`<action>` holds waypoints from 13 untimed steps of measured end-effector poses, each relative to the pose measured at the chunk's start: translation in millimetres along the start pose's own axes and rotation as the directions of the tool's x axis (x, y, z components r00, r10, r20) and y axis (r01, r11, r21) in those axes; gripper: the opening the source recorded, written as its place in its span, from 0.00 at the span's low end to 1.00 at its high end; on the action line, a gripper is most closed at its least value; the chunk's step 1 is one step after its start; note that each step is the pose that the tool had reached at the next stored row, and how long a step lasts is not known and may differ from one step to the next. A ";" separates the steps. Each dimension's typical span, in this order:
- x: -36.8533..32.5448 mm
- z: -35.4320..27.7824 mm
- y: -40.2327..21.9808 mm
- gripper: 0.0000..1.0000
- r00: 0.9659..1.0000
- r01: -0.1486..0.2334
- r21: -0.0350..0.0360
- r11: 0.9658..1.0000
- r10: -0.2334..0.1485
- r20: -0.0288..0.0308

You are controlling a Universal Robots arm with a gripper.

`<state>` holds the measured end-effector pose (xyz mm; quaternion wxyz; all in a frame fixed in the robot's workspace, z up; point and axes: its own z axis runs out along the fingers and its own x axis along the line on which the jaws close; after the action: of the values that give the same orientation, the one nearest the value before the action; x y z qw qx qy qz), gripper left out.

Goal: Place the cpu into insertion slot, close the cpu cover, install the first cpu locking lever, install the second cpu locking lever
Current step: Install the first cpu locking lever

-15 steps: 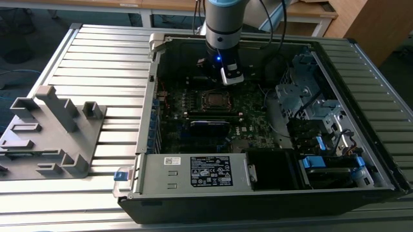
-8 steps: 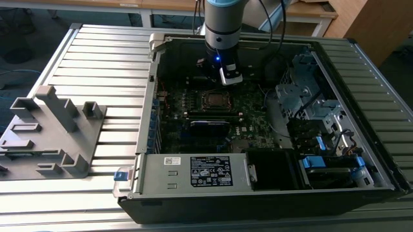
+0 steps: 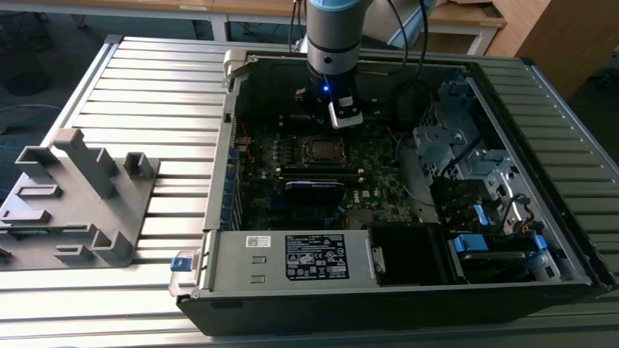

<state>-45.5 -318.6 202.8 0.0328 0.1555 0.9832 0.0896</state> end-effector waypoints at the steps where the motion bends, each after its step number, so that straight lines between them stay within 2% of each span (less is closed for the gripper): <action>1: -0.3 0.5 0.0 0.10 1.000 -0.001 0.000 1.000 0.001 0.000; 13: -4.6 3.4 1.4 0.10 1.000 -0.006 0.000 1.000 0.006 0.001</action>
<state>-40.4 -318.1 199.9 0.0331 0.1584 0.9828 0.0895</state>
